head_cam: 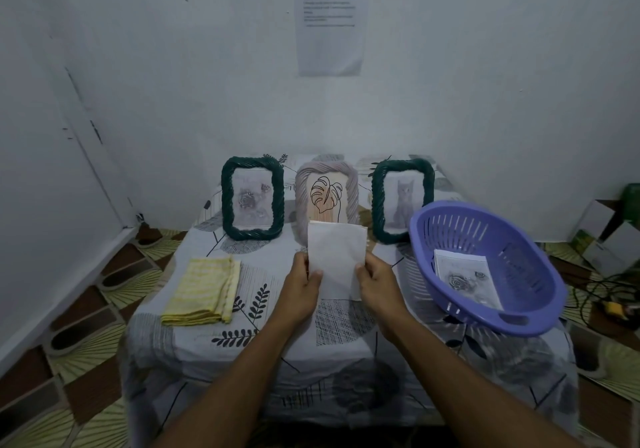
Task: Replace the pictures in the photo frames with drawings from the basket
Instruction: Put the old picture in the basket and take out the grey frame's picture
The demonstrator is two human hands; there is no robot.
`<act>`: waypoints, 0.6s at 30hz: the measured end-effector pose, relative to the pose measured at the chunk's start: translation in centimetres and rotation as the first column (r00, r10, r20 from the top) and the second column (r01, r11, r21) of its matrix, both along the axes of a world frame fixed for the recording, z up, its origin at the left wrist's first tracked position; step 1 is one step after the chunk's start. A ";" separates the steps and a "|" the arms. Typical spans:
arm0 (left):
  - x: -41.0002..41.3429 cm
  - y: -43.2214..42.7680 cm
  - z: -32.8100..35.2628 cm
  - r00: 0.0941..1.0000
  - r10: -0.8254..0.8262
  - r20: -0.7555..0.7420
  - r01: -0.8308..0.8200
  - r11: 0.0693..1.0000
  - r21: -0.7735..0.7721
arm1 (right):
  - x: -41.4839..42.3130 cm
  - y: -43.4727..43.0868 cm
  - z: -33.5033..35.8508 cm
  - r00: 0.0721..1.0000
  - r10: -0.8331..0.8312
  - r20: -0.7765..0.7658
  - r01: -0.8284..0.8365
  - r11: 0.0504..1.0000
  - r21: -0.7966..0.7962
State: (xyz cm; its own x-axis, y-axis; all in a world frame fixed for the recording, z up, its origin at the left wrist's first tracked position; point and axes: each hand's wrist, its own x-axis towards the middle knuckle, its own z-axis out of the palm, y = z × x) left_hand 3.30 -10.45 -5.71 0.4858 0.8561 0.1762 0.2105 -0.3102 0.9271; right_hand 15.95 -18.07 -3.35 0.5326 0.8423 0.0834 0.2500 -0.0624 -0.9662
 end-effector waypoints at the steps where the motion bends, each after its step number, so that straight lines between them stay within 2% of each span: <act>1: 0.0 0.1 0.0 0.998 0.069 0.002 -0.069 0.997 0.032 | 0.1 -0.1 0.0 1.000 -0.011 0.001 0.011 1.000 0.003; 3: -0.1 0.3 0.4 0.973 0.229 0.017 -0.229 0.958 0.175 | 0.3 -0.5 0.2 0.998 -0.039 0.040 0.039 0.999 0.016; 5: -0.1 0.4 1.0 0.972 0.235 0.032 -0.234 0.933 0.275 | 0.3 -1.0 0.7 0.998 0.009 0.070 -0.009 1.000 0.003; 7: 0.0 0.1 1.8 0.994 0.097 0.051 -0.105 0.977 0.185 | 0.1 -1.5 1.5 0.988 0.151 -0.031 -0.152 0.988 -0.024; 9: 0.0 -0.4 2.9 0.991 -0.010 0.133 0.014 1.000 -0.028 | -0.2 -1.8 2.3 0.942 0.267 -0.203 -0.278 0.960 -0.025; 11: -0.1 -0.9 3.6 0.975 -0.061 0.214 0.092 0.986 -0.136 | -0.1 -2.0 3.0 0.911 0.293 -0.292 -0.309 0.951 -0.010; 14: -0.4 -1.4 4.0 0.960 -0.087 0.265 0.131 0.980 -0.151 | 0.1 -2.1 3.5 0.911 0.308 -0.275 -0.322 0.947 -0.005; 16: -0.5 -1.3 4.0 0.979 -0.023 0.204 0.043 0.995 -0.091 | 0.2 -2.0 3.5 0.917 0.297 -0.264 -0.311 0.950 -0.011; 18: -0.5 -1.1 4.1 0.989 0.062 0.131 -0.057 0.997 -0.044 | 0.4 -2.0 3.2 0.952 0.241 -0.189 -0.251 0.968 -0.029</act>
State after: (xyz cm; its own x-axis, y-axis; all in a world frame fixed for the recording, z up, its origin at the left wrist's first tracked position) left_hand 2.84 -11.52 -1.61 0.4083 0.8906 0.2003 0.1020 -0.2625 0.9595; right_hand 16.33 -20.02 -0.11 0.3102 0.9497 -0.0434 0.0832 -0.0726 -0.9939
